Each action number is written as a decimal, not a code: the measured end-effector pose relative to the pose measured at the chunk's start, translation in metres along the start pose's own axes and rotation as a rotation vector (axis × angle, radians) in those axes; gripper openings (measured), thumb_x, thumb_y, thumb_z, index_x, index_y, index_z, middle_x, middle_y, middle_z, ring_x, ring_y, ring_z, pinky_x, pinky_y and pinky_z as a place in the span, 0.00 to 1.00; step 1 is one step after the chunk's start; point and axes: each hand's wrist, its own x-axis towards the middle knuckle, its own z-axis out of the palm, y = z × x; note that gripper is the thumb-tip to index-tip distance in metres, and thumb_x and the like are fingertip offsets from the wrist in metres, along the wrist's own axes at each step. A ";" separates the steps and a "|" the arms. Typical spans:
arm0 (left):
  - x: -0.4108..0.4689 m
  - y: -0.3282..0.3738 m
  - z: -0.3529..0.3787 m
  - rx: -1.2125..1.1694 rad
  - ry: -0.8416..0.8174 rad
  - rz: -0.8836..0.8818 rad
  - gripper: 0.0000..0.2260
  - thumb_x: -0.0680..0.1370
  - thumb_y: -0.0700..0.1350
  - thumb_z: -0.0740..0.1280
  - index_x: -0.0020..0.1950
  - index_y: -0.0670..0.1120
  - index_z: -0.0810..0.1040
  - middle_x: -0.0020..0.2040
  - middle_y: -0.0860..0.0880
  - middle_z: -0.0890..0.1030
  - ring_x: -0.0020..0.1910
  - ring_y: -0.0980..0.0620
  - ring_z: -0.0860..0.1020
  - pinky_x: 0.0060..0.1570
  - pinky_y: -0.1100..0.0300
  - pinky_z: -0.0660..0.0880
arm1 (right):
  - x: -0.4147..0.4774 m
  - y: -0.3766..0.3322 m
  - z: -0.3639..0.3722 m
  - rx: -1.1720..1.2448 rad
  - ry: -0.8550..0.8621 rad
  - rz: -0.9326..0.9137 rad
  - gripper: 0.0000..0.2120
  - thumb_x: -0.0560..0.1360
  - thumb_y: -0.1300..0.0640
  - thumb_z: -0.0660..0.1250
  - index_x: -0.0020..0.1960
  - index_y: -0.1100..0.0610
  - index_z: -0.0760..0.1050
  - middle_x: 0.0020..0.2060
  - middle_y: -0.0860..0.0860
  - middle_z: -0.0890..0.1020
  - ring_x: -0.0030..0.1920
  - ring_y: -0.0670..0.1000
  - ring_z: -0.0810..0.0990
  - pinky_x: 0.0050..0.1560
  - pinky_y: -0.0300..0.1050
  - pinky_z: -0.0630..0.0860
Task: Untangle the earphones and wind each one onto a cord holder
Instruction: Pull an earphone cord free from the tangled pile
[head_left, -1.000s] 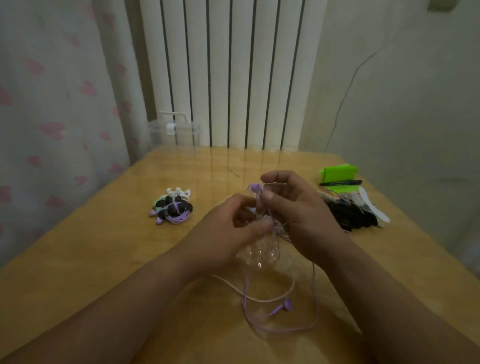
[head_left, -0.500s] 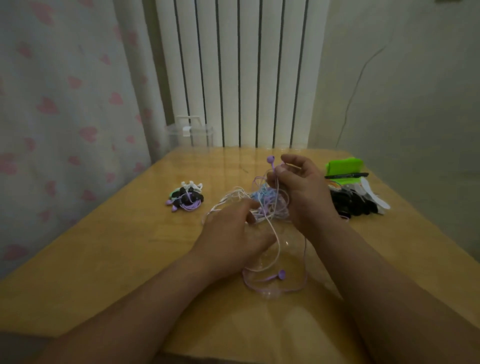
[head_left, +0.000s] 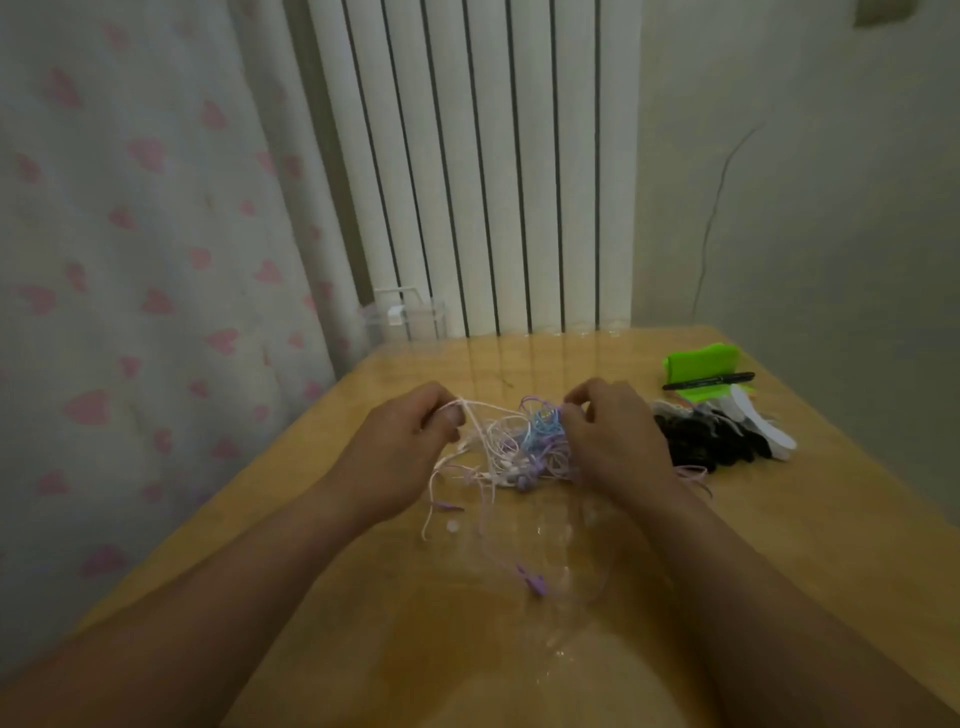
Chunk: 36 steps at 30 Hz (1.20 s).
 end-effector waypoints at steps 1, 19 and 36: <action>0.005 0.005 -0.004 -0.003 -0.011 0.008 0.09 0.85 0.50 0.64 0.47 0.54 0.80 0.44 0.54 0.82 0.42 0.57 0.79 0.43 0.57 0.75 | -0.002 -0.004 -0.002 0.094 0.050 -0.077 0.08 0.83 0.49 0.62 0.55 0.50 0.79 0.50 0.48 0.78 0.54 0.52 0.77 0.52 0.51 0.75; 0.075 0.080 -0.056 -1.274 0.100 -0.272 0.11 0.83 0.42 0.53 0.41 0.49 0.65 0.32 0.50 0.67 0.25 0.55 0.60 0.23 0.63 0.60 | -0.037 -0.029 0.026 0.182 -0.467 -0.178 0.14 0.76 0.58 0.71 0.60 0.47 0.75 0.41 0.48 0.82 0.42 0.46 0.81 0.45 0.48 0.79; 0.069 0.080 -0.106 -1.092 0.144 -0.173 0.12 0.83 0.44 0.57 0.39 0.50 0.63 0.32 0.51 0.61 0.23 0.56 0.58 0.20 0.62 0.55 | -0.035 -0.025 0.012 0.475 -0.484 -0.156 0.29 0.74 0.34 0.73 0.71 0.40 0.69 0.63 0.38 0.77 0.63 0.35 0.76 0.58 0.36 0.74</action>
